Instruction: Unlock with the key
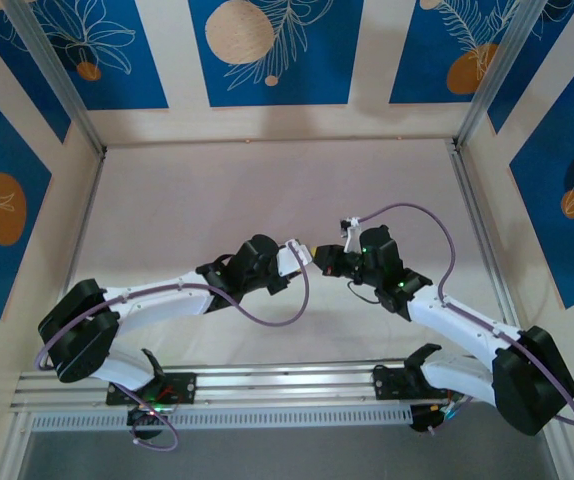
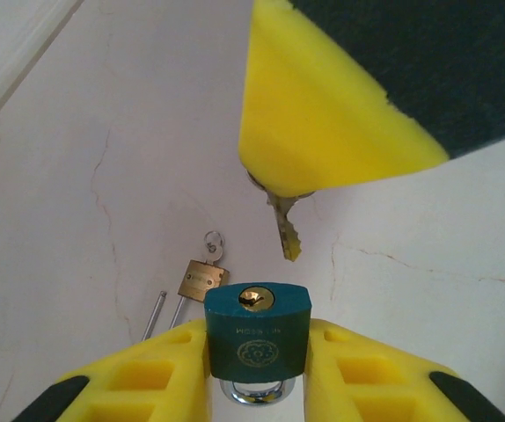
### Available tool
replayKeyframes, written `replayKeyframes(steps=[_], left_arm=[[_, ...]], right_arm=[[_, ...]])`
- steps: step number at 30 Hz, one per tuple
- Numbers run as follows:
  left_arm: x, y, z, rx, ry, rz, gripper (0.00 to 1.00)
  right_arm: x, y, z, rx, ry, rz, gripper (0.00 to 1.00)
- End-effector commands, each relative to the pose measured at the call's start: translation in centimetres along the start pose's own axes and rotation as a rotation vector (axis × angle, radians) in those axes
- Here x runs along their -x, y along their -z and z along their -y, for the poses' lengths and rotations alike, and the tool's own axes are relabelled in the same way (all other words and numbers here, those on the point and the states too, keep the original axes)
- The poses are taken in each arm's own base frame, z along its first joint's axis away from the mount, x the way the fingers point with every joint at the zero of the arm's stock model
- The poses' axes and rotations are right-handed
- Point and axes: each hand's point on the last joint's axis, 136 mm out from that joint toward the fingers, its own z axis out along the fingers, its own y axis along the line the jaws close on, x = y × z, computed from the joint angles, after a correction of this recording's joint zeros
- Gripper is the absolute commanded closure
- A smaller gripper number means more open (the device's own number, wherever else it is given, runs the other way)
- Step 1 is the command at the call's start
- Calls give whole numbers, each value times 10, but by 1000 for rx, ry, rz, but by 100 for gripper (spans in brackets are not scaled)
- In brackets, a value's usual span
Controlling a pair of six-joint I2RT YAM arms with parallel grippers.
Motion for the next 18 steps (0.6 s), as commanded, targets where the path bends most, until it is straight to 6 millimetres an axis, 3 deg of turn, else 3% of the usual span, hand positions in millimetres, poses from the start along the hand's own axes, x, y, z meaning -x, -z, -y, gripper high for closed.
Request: replayKeyframes(steps=[1,18], left_arm=[[8,5,0,9,-7,30,74],[9,7,2,4,-14,30,83]], right_arm=[[15,0,-15,34,5,45,100],[14,-1,-18,48,12,37,100]])
